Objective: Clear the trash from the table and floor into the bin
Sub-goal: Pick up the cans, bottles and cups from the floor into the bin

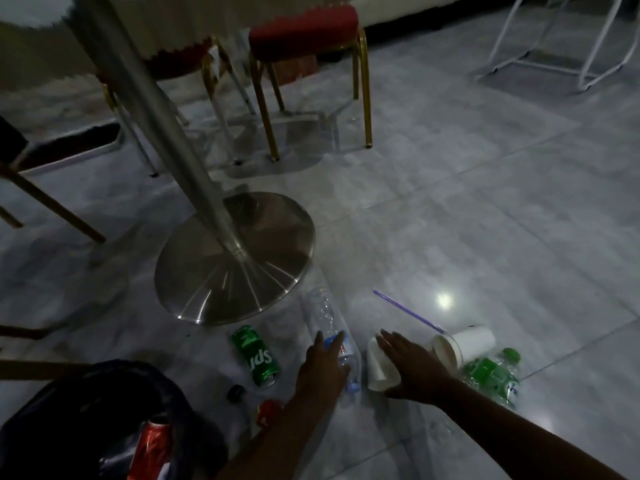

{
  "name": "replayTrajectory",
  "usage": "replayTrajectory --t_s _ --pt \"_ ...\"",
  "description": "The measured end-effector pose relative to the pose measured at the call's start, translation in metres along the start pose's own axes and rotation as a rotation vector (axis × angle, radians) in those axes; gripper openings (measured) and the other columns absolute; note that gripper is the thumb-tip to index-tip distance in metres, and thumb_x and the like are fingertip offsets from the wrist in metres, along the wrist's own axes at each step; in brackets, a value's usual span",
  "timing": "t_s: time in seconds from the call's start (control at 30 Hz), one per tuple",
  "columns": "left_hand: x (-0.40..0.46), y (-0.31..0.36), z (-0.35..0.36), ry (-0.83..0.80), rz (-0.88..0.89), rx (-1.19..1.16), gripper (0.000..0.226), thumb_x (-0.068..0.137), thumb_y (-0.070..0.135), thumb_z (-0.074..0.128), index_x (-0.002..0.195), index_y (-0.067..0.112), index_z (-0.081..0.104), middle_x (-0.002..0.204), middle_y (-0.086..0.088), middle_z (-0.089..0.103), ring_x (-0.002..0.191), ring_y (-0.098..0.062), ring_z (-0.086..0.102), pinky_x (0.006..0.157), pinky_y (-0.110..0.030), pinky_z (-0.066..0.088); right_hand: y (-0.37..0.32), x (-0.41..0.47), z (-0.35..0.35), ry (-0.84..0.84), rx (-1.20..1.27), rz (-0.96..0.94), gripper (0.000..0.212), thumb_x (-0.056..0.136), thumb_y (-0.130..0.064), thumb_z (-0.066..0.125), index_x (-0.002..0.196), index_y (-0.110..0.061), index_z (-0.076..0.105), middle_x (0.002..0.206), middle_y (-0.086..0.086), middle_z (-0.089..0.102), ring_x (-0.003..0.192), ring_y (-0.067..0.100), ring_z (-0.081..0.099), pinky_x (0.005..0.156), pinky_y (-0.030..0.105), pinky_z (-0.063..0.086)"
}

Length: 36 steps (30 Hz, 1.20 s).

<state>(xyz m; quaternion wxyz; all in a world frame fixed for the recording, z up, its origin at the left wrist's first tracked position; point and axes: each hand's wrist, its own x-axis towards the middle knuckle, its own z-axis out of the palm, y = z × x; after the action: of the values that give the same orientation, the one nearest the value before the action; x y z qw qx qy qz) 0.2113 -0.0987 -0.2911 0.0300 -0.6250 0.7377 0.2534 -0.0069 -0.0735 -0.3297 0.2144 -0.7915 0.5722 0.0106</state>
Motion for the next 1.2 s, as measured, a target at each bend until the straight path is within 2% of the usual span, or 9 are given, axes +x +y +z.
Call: replayTrajectory --t_s 0.17,0.27,0.37,0.5,0.67,0.97,1.03,1.13,1.2 --pt "0.026 0.007 0.013 -0.02 -0.016 -0.027 0.055 0.095 0.046 0.046 0.145 0.048 0.021 0.158 -0.008 0.0 0.136 -0.025 0.027 0.102 -0.034 0.04 -0.001 0.007 0.008 -0.021 0.076 0.051 0.108 0.073 -0.064 0.063 0.15 -0.024 -0.001 0.159 0.001 0.003 0.144 0.019 0.005 0.113 0.034 0.014" --pt "0.032 0.01 0.016 -0.024 -0.057 -0.099 0.049 0.095 0.043 0.047 0.142 0.041 0.035 0.159 -0.008 -0.004 0.136 -0.028 0.026 0.105 -0.038 0.039 -0.004 0.004 0.012 -0.012 0.108 0.06 0.107 0.071 -0.066 0.064 0.15 -0.024 0.006 0.156 0.004 0.015 0.139 0.019 0.022 0.11 0.031 0.024" --pt "0.028 0.01 0.022 0.016 -0.085 -0.127 0.047 0.095 0.039 0.051 0.14 0.036 0.041 0.159 -0.008 -0.008 0.133 -0.028 0.035 0.101 -0.031 0.041 -0.01 -0.003 0.015 -0.006 0.143 0.085 0.11 0.067 -0.069 0.064 0.15 -0.024 0.008 0.15 0.002 0.021 0.127 0.016 0.036 0.101 0.026 0.035" --pt "0.019 0.007 0.027 0.083 -0.064 -0.065 0.044 0.092 0.031 0.056 0.134 0.034 0.044 0.158 -0.012 -0.001 0.125 -0.028 0.044 0.096 -0.028 0.046 -0.014 -0.011 0.017 -0.032 0.197 0.085 0.114 0.065 -0.068 0.067 0.15 -0.024 0.005 0.146 0.002 0.02 0.119 0.015 0.043 0.096 0.023 0.043" --pt "0.007 -0.001 0.015 0.149 -0.019 -0.103 0.037 0.087 0.015 0.059 0.119 0.03 0.049 0.156 -0.01 0.008 0.123 -0.03 0.044 0.092 -0.026 0.047 -0.023 -0.017 0.004 -0.027 0.188 0.067 0.112 0.068 -0.065 0.067 0.15 -0.025 0.002 0.149 0.003 0.016 0.121 0.015 0.04 0.095 0.022 0.042" --pt "-0.045 -0.031 -0.083 0.307 0.286 0.016 0.048 0.09 0.022 0.058 0.134 0.036 0.043 0.158 -0.001 0.001 0.135 -0.019 0.025 0.106 -0.024 0.029 -0.074 -0.017 -0.081 0.113 0.081 -0.132 0.114 0.066 -0.066 0.069 0.15 -0.022 0.006 0.151 0.005 0.015 0.129 0.02 0.037 0.097 0.024 0.04" --pt "-0.065 -0.051 -0.118 0.334 0.341 0.016 0.051 0.089 0.024 0.057 0.137 0.036 0.042 0.157 -0.006 0.01 0.133 -0.023 0.033 0.105 -0.028 0.036 -0.097 -0.016 -0.113 0.14 0.037 -0.201 0.114 0.068 -0.067 0.068 0.151 -0.02 0.005 0.152 0.006 0.015 0.133 0.02 0.033 0.101 0.023 0.035" --pt "-0.093 -0.086 -0.163 0.471 0.428 0.116 0.076 0.074 0.015 0.068 0.142 0.02 0.034 0.141 -0.019 0.045 0.116 -0.033 0.057 0.094 -0.032 0.046 -0.131 -0.013 -0.155 0.15 -0.043 -0.297 0.114 0.068 -0.072 0.064 0.15 -0.021 0.003 0.153 0.007 0.014 0.132 0.022 0.035 0.099 0.02 0.032" --pt "-0.119 -0.111 -0.191 0.516 0.469 0.167 0.095 0.069 0.01 0.075 0.146 0.015 0.02 0.14 -0.023 0.045 0.12 -0.033 0.052 0.098 -0.035 0.041 -0.155 -0.011 -0.181 0.129 -0.107 -0.36 0.115 0.069 -0.074 0.061 0.15 -0.023 -0.001 0.156 0.006 0.008 0.135 0.021 0.029 0.096 0.016 0.027"
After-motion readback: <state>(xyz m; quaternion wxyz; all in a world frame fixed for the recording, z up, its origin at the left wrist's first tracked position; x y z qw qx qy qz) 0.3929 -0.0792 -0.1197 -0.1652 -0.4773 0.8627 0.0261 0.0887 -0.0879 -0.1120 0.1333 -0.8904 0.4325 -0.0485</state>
